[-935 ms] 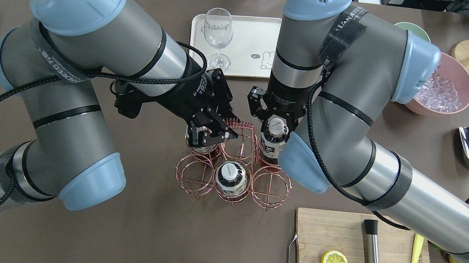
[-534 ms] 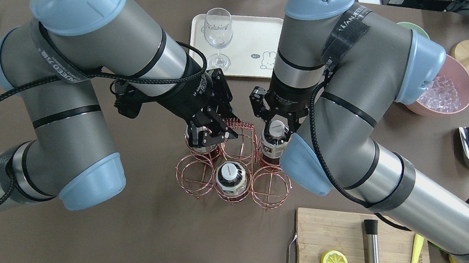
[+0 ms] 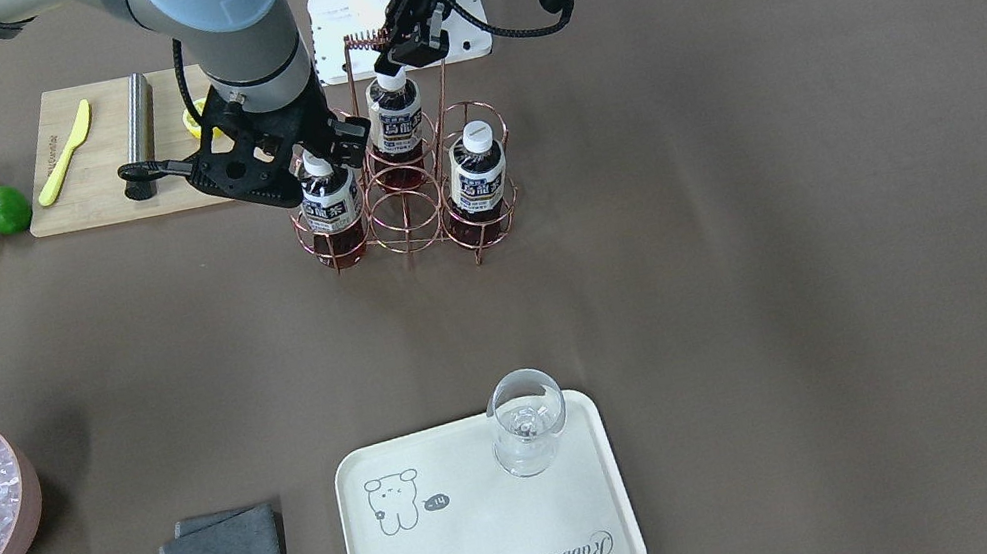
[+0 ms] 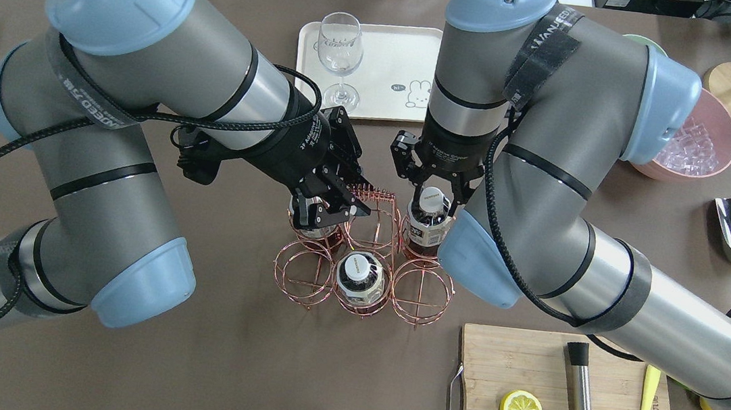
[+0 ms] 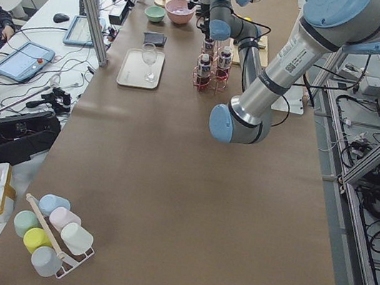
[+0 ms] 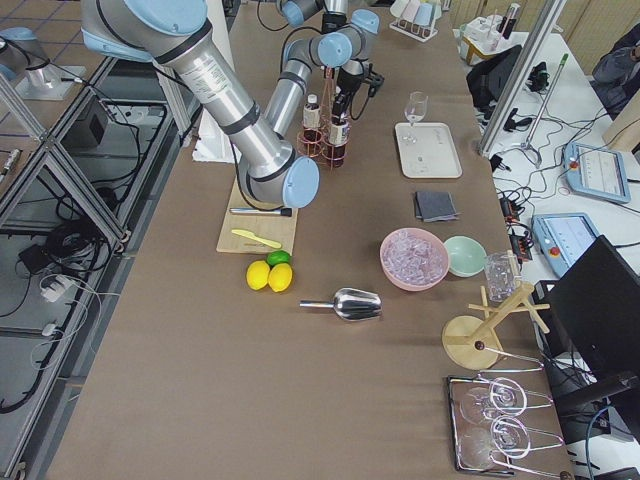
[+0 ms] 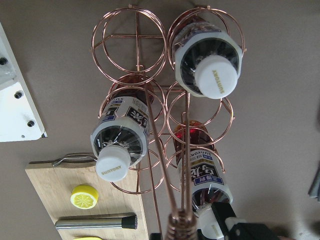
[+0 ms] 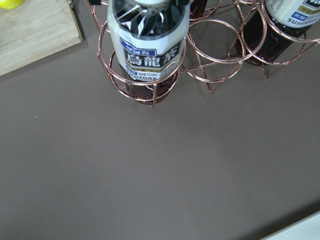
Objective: Take tea from basket to plate
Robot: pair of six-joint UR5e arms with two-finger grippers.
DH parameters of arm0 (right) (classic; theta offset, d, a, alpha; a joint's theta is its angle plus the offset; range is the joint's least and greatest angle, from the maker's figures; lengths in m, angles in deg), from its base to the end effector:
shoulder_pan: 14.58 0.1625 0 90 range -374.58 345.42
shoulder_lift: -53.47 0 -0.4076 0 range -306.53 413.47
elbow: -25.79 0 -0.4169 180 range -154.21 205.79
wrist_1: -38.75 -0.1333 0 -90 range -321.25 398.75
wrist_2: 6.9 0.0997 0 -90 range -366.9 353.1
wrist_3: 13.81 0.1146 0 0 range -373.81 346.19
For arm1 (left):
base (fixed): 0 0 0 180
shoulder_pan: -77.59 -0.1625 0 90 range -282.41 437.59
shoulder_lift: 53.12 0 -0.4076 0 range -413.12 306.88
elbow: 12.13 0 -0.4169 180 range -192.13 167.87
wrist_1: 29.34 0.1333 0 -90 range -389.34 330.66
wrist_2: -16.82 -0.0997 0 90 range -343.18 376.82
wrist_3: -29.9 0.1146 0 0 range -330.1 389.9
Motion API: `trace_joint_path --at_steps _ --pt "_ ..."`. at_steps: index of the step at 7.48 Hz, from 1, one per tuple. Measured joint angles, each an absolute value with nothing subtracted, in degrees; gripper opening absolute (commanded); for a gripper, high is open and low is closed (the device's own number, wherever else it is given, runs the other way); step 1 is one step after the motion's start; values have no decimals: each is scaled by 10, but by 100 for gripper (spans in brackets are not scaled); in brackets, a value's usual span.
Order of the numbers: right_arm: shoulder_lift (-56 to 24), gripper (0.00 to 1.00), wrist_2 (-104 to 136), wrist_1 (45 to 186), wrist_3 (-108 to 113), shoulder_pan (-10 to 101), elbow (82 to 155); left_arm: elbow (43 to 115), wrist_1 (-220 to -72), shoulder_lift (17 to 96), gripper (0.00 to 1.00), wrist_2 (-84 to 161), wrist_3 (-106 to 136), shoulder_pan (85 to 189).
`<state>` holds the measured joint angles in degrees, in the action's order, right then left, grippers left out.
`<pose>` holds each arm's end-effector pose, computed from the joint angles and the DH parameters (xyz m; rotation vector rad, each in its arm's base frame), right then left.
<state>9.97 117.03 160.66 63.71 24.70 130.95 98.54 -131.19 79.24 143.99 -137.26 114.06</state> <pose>-0.4417 -0.4508 0.1092 -0.3015 -0.7078 0.2909 0.4266 -0.3950 0.0197 -1.0254 1.0598 -1.2274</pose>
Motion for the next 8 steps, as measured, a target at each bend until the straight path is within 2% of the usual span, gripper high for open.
trace_joint_path --at_steps 4,8 --pt "97 0 1169 1606 637 247 1323 986 -1315 791 0 1440 -1373 1141" --pt "87 0 1173 1689 635 250 1427 986 -1316 789 0 1440 -1373 1140"
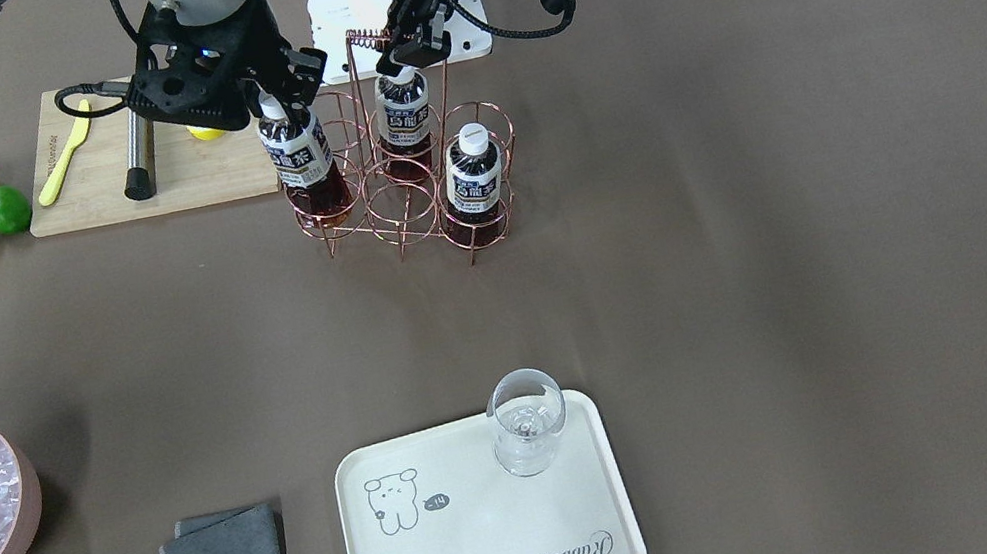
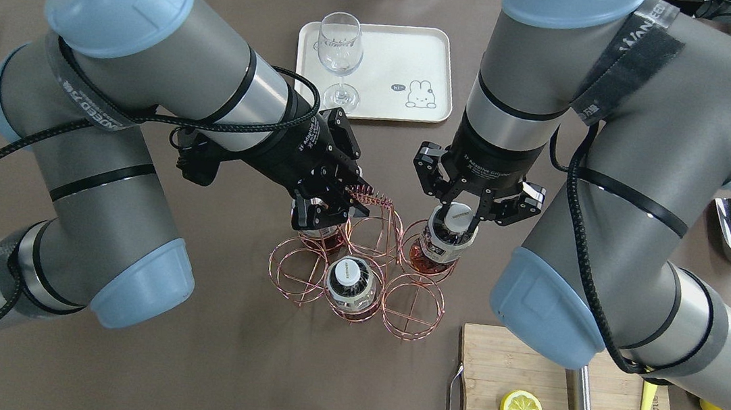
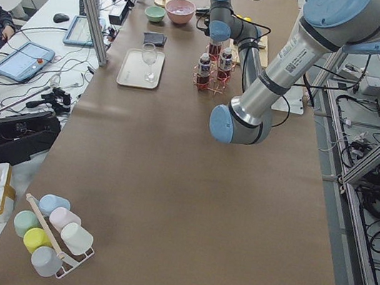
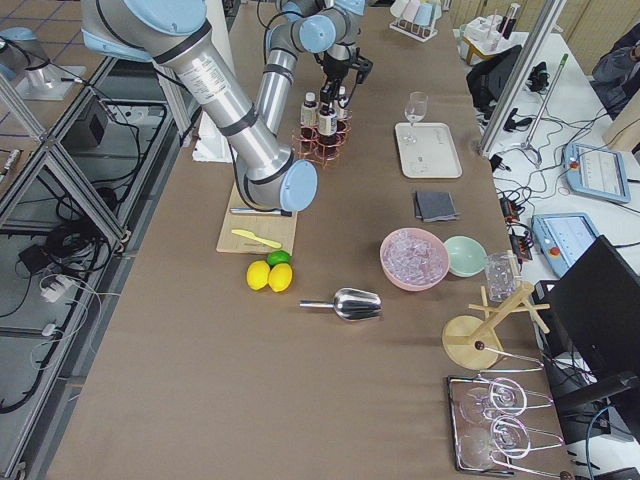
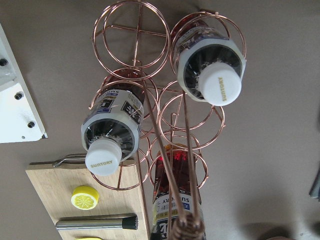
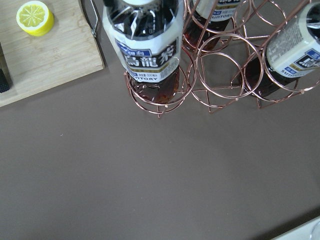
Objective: Take tea from basket to plate
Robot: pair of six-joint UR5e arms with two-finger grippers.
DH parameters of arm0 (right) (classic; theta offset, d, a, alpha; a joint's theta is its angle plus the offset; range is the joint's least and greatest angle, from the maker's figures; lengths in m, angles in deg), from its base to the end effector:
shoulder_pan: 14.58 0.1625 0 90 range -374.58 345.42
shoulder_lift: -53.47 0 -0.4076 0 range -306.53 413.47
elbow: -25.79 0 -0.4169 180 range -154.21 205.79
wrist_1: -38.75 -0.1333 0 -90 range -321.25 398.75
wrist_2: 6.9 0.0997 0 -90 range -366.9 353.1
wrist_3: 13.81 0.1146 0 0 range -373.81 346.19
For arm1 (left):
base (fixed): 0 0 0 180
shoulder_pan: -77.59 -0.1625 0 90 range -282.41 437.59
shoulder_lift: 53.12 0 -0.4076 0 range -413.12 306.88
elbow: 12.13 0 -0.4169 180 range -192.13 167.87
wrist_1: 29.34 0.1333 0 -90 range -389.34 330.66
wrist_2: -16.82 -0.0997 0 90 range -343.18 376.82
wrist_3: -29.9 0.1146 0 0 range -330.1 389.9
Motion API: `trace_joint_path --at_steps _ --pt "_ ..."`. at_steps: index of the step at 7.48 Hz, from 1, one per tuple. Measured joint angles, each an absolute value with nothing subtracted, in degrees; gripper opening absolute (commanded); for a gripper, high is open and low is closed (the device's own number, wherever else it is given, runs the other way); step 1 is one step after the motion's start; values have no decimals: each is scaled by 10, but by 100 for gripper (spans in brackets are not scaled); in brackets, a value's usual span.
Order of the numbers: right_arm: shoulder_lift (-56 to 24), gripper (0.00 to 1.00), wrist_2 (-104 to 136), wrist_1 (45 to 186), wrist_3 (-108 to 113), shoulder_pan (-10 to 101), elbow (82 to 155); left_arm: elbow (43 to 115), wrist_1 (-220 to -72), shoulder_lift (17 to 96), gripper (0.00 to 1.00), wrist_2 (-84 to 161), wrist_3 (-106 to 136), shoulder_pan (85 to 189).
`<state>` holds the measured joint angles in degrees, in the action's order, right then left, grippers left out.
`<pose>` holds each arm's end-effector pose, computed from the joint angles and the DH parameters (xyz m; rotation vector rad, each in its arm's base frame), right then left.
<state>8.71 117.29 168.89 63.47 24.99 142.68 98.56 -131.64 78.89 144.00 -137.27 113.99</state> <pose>-0.3817 -0.4048 0.0803 -0.2835 -0.7437 0.2772 0.4272 -0.3945 0.0222 -1.0264 1.0608 -1.2249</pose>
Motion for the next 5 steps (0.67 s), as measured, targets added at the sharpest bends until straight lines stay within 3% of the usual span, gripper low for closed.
trace_joint_path --at_steps 5 --pt "150 0 1168 1752 612 286 1444 986 -1318 789 0 1440 -1373 1140"
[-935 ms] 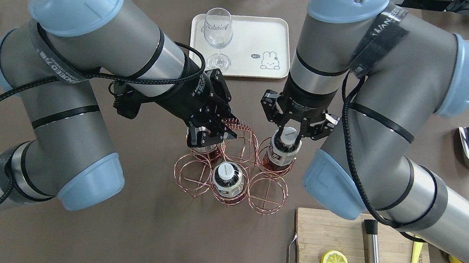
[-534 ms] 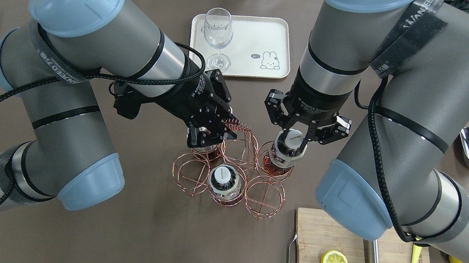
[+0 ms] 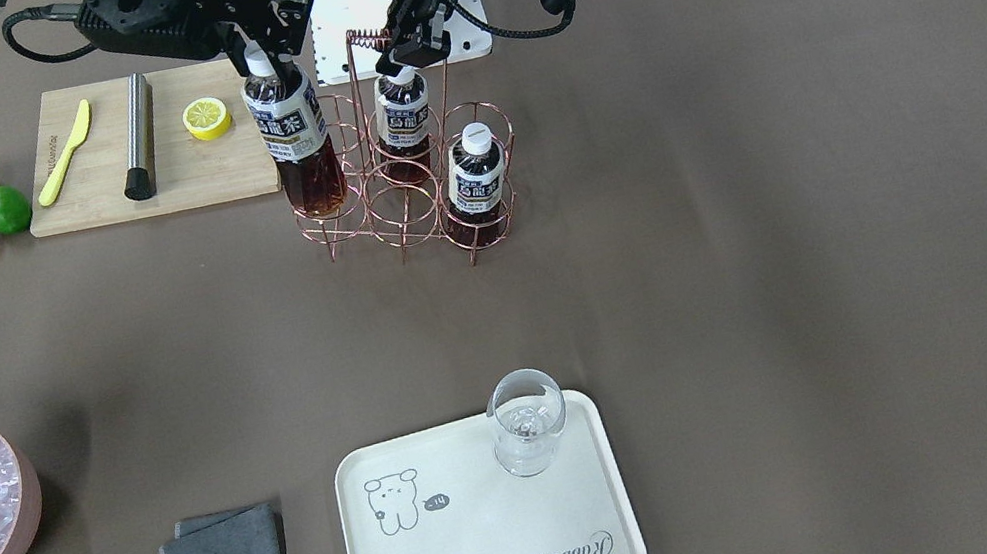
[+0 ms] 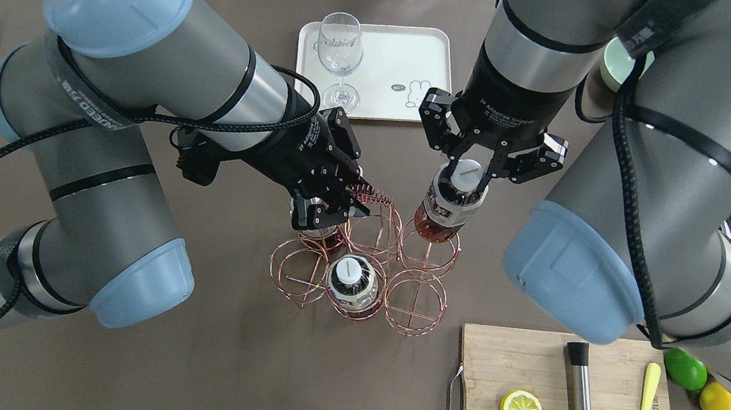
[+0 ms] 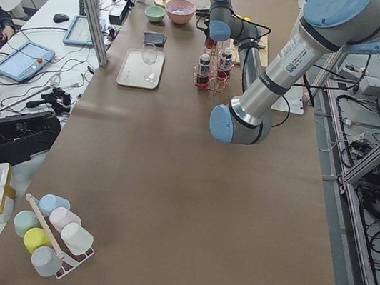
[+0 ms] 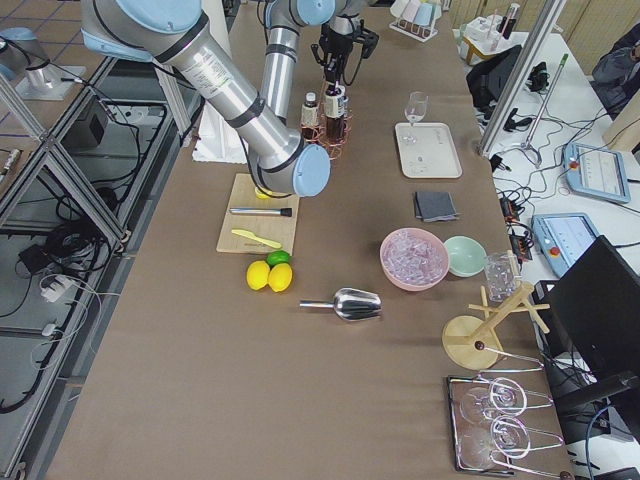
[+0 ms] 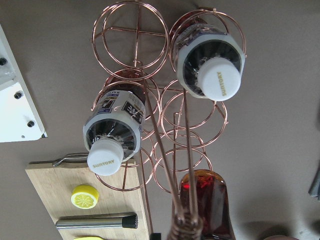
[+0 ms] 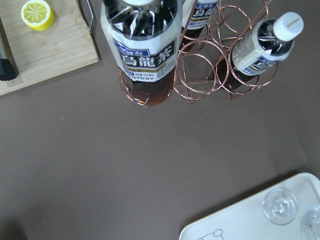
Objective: Take tea from basket to plate
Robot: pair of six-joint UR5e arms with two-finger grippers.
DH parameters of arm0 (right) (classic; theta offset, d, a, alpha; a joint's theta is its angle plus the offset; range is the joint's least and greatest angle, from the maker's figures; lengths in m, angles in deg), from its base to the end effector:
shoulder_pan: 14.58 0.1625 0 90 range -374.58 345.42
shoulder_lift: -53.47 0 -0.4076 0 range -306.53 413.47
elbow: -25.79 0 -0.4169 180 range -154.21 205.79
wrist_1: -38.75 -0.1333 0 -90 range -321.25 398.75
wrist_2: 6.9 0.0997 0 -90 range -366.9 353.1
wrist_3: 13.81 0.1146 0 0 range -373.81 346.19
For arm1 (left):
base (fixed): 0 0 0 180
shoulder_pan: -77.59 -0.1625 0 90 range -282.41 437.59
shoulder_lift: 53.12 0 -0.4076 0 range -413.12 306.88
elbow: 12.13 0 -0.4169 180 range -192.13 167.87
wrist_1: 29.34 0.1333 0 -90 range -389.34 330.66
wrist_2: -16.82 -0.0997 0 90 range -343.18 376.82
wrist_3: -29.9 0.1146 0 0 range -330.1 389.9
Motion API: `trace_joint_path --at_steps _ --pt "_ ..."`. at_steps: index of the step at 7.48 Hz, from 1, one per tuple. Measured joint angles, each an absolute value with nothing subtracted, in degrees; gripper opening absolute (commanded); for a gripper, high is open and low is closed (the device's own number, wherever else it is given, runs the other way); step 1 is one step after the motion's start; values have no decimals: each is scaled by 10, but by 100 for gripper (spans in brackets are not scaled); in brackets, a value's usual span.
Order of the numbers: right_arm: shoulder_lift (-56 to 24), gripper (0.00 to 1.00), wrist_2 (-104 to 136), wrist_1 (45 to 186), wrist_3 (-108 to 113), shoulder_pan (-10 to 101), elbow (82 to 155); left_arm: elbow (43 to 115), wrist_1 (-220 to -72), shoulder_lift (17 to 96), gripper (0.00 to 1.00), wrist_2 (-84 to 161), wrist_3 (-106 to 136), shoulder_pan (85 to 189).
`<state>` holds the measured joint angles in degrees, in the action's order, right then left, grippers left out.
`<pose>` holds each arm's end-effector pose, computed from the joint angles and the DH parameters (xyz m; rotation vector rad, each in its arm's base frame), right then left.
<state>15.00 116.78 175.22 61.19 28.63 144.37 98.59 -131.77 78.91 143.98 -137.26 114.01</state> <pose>-0.3360 -0.4114 0.0295 -0.2219 -0.7775 0.2929 0.4267 -0.3945 0.0216 -1.0263 1.0643 -1.2231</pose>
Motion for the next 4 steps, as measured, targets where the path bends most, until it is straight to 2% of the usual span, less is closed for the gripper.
trace_joint_path --at_steps 2,4 --pt "154 0 1177 1752 560 320 1425 986 -1319 789 0 1440 -1373 1141" --pt "157 0 1196 1705 493 351 1348 986 -1319 789 0 1440 -1373 1142"
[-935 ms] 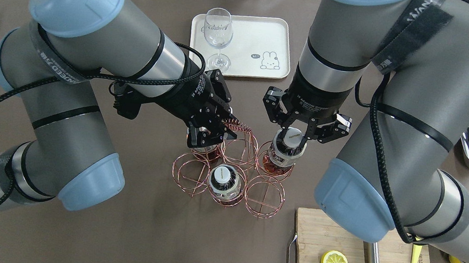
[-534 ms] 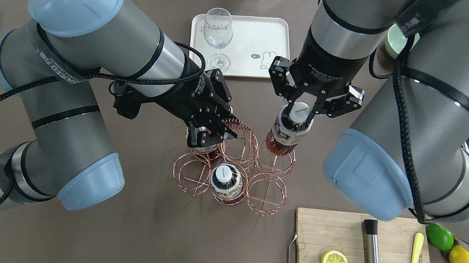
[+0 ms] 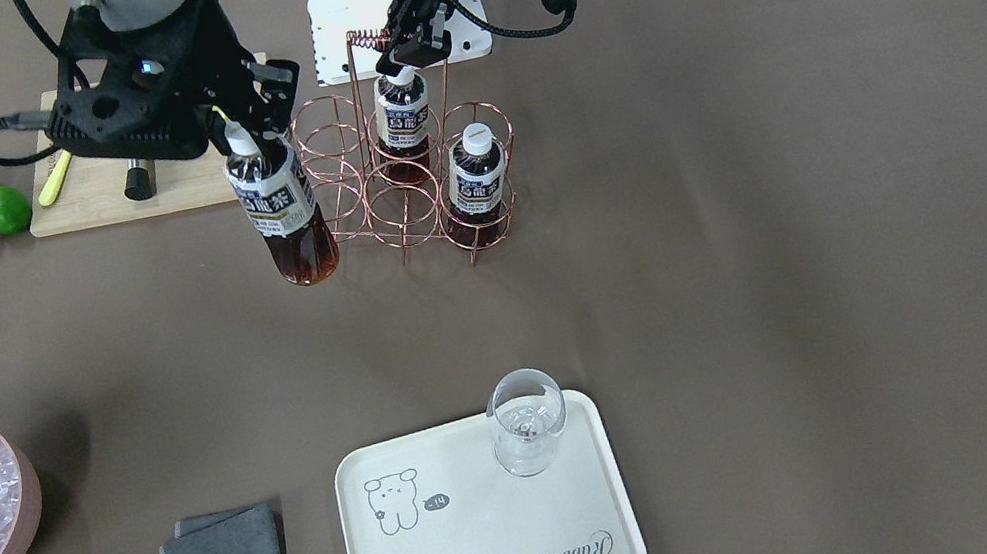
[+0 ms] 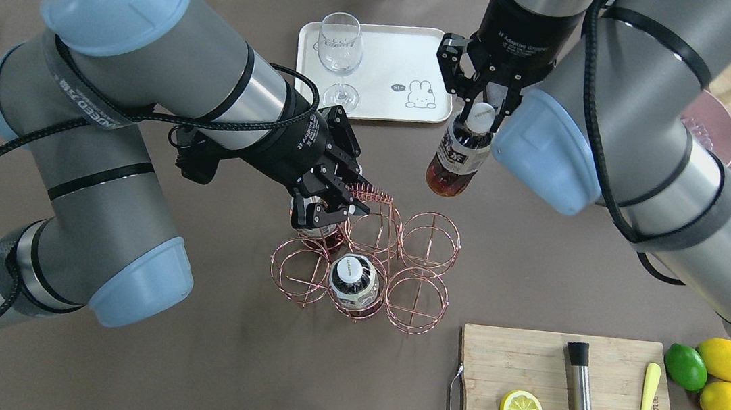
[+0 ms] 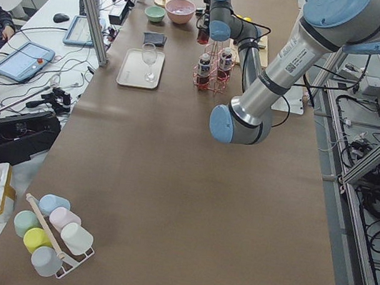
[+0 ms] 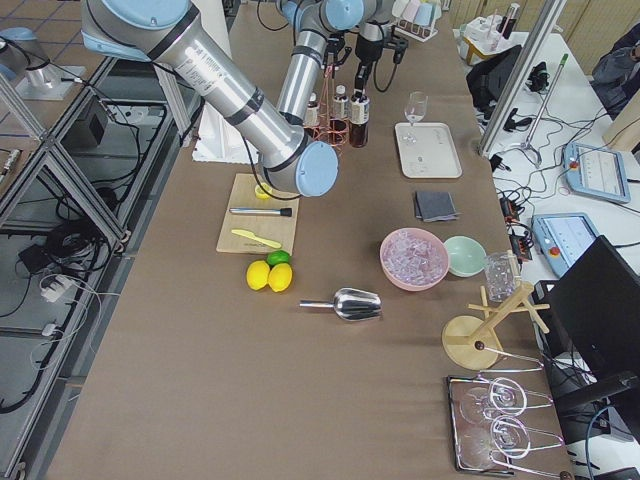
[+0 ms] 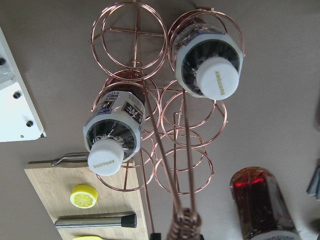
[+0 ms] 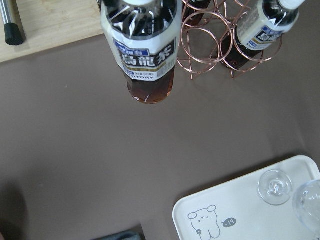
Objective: Take tea from basket to plate
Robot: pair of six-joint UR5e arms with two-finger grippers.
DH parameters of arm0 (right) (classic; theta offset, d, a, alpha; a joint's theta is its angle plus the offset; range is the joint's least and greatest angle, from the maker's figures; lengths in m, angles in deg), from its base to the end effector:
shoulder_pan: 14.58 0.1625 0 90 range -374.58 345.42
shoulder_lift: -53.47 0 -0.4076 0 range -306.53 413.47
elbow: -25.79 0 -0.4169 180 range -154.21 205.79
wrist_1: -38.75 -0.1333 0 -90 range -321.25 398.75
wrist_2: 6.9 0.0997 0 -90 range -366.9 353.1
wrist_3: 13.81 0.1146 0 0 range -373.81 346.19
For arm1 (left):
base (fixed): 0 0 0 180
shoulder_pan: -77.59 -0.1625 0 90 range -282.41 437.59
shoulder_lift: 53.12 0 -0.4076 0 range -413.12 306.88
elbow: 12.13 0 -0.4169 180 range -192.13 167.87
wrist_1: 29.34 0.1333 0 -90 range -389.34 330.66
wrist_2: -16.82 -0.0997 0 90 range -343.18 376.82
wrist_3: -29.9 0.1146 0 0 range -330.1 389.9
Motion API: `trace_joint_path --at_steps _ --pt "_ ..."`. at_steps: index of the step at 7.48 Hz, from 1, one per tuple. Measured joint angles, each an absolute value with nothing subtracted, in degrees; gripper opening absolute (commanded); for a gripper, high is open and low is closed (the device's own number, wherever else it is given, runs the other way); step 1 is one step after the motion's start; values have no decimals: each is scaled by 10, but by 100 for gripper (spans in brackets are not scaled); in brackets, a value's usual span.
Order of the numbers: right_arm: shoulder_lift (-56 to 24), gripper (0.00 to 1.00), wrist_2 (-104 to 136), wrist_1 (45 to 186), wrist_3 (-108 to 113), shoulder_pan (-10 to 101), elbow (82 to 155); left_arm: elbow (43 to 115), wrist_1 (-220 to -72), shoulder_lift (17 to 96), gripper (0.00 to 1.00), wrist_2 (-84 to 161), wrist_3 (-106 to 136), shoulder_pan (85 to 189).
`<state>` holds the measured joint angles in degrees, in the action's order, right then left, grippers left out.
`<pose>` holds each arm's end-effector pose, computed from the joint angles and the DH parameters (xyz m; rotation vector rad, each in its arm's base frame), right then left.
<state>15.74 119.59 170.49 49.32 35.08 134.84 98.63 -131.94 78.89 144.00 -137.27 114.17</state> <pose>-0.3310 -0.4904 0.0479 -0.1801 -0.7776 0.2121 0.4252 -0.3953 0.0213 -1.0258 1.0688 -1.2229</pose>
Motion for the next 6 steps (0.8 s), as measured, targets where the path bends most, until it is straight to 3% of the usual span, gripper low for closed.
trace_joint_path --at_steps 6 --pt "248 0 1225 1402 427 390 955 1000 -1315 792 0 1468 -1383 1184"
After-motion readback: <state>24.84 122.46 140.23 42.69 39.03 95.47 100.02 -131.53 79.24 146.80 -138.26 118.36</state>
